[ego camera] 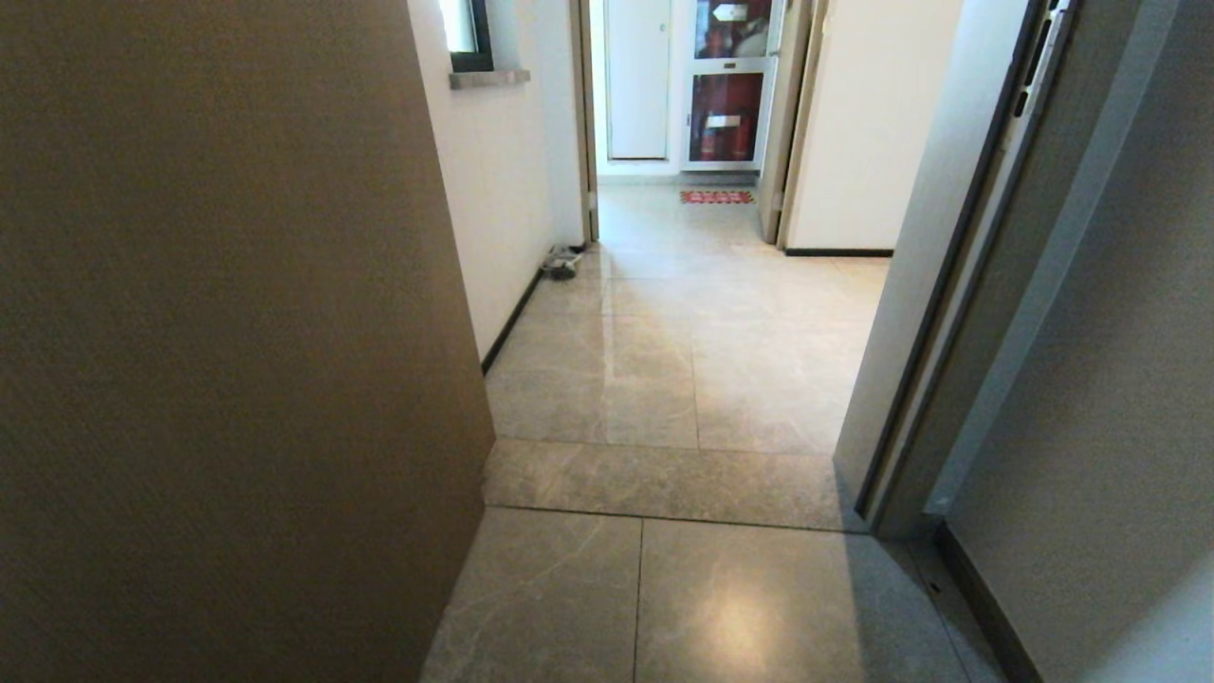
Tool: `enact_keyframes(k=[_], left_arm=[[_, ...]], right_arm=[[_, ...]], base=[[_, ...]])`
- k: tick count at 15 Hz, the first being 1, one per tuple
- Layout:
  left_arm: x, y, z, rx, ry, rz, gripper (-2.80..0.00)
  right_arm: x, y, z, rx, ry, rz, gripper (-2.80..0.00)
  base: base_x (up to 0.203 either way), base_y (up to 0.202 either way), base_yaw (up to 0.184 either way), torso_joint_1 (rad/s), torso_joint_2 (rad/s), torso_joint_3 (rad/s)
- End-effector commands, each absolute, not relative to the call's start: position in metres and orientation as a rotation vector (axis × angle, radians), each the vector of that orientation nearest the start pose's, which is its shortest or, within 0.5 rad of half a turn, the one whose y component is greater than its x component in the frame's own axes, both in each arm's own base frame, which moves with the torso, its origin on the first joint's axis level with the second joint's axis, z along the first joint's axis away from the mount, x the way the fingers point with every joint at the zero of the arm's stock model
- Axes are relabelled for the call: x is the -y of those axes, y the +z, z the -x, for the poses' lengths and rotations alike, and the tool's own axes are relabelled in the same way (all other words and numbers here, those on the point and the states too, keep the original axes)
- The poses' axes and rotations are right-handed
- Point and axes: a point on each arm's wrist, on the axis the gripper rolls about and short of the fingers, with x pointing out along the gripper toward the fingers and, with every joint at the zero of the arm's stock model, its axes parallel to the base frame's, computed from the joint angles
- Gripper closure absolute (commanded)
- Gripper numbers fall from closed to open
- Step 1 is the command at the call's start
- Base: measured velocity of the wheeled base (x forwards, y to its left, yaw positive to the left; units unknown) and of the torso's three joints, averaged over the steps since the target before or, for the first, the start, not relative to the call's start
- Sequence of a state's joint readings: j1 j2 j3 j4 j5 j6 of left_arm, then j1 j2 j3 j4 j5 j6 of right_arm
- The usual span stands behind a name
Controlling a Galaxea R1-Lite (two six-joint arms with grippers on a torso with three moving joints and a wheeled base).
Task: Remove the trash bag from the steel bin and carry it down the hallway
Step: Put the trash bag at the door
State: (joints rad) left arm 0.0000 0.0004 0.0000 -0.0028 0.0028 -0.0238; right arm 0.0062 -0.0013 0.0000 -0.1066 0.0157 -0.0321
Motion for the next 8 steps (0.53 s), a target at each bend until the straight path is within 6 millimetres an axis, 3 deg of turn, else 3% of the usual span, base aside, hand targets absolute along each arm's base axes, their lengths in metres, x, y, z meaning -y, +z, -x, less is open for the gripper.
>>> enact_keyframes(k=[1, 4, 8], left_arm=[[-0.0001, 0.0758, 0.0229, 0.005, 0.003, 0.025, 0.0], [-0.0001, 0.0753, 0.0228, 0.003, 0.003, 0.025, 0.0], [-0.0001, 0.0758, 0.0228, 0.004, 0.003, 0.023, 0.0]], right_arm=[[-0.0002, 0.0753, 0.0203, 0.069, 0.021, 0.034, 0.0], [-0.0002, 0.0753, 0.0203, 0.069, 0.022, 0.034, 0.0], [-0.0002, 0.0753, 0.0203, 0.069, 0.02, 0.034, 0.0]], base=[[0.0, 0.0, 0.0, 0.0, 0.0, 0.0], [0.002, -0.064, 0.003, -0.001, 0.0, 0.002], [0.0, -0.187, 0.0, 0.002, 0.0, 0.001]])
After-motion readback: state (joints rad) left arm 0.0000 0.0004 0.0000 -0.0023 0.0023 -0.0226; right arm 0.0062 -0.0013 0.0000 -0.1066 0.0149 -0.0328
